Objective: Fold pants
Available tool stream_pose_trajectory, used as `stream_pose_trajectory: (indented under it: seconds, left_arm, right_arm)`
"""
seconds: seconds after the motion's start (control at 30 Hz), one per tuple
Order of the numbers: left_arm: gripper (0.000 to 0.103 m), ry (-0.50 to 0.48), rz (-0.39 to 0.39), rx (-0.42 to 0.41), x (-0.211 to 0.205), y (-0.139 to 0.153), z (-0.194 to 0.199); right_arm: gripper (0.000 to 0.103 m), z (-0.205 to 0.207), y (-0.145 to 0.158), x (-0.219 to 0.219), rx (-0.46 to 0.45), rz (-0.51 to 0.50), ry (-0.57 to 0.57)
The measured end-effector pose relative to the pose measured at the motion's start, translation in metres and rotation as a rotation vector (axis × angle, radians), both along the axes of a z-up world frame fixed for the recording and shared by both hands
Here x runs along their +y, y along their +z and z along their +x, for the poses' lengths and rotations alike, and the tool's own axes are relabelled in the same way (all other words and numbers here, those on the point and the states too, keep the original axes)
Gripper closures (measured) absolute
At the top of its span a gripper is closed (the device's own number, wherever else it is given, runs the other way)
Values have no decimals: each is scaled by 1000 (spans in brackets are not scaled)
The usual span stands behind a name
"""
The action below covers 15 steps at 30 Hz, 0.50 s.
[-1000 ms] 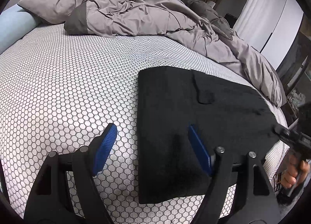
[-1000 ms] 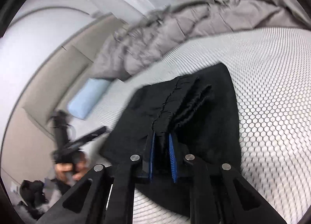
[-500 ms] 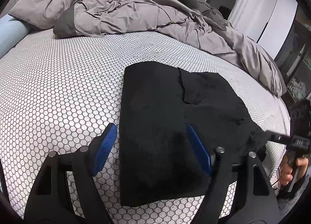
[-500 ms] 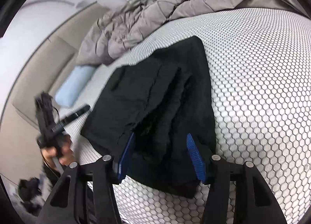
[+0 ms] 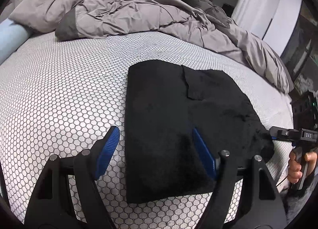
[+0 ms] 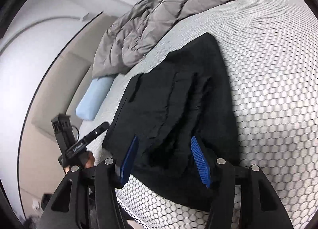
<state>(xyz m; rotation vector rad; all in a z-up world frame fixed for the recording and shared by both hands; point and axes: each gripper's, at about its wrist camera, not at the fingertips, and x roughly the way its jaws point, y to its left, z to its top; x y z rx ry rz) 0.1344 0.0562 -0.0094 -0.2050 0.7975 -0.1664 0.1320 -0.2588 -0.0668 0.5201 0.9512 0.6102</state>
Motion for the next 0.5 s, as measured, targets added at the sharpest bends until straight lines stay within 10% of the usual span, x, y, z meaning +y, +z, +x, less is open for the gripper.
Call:
stream_pose_trajectory:
  seconds: [0.2,0.33,0.5]
  left_arm:
    - [30,-39,64,-16,-18,-1,-5]
    - [30,-50,92,-26,-24,0,-7]
    - [30,-55,79,-37,-20,5,-9]
  right_arm:
    - [42,13,-16,20,11,-58,-13]
    - [85,12,-9,27,-50,-97,-29]
    - [91,-12,23,23,-117,24,37]
